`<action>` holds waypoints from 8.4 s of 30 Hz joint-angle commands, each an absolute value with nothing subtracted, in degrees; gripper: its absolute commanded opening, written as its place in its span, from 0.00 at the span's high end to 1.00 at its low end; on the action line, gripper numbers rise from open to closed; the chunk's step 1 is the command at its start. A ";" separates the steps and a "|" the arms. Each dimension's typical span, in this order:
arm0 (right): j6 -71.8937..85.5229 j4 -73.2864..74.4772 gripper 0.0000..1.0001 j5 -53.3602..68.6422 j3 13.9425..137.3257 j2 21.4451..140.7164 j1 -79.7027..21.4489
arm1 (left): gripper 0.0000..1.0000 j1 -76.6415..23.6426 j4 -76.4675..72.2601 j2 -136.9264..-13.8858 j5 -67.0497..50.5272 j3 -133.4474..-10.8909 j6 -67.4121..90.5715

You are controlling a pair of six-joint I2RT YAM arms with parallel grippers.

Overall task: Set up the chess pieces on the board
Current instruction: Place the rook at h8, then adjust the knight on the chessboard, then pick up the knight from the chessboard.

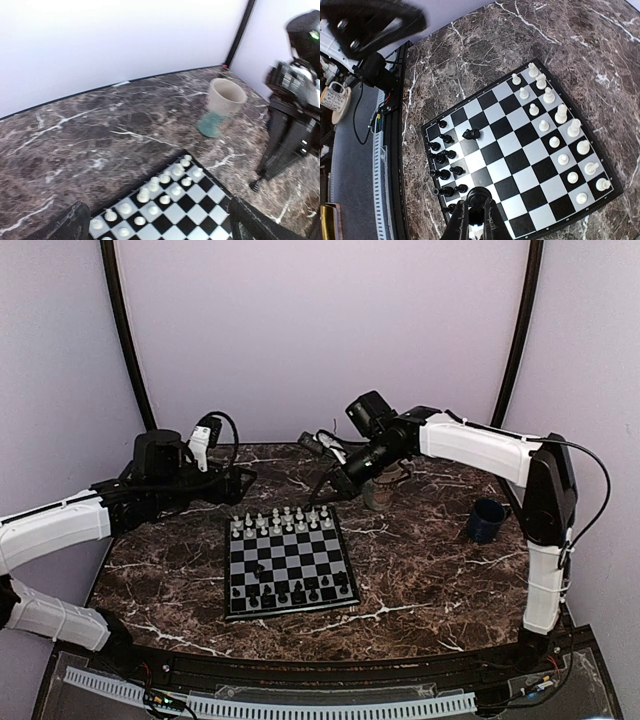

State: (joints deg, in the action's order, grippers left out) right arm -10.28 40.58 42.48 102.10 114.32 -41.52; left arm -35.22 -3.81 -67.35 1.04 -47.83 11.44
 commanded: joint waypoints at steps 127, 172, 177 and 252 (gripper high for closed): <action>-16.43 32.81 0.74 38.31 86.22 108.24 -39.74 | 0.58 -47.02 18.86 -88.55 5.31 -50.11 11.07; -18.10 35.33 0.75 36.23 88.33 111.80 -39.19 | 0.57 -48.16 15.69 -91.41 -7.76 -49.83 2.40; -18.15 35.42 0.75 36.07 88.33 111.82 -39.18 | 0.58 -48.16 18.12 -91.47 -5.55 -50.22 1.27; -40.29 50.53 0.65 21.72 121.28 139.26 -58.15 | 0.55 -29.22 8.57 -63.31 -3.92 -40.08 15.92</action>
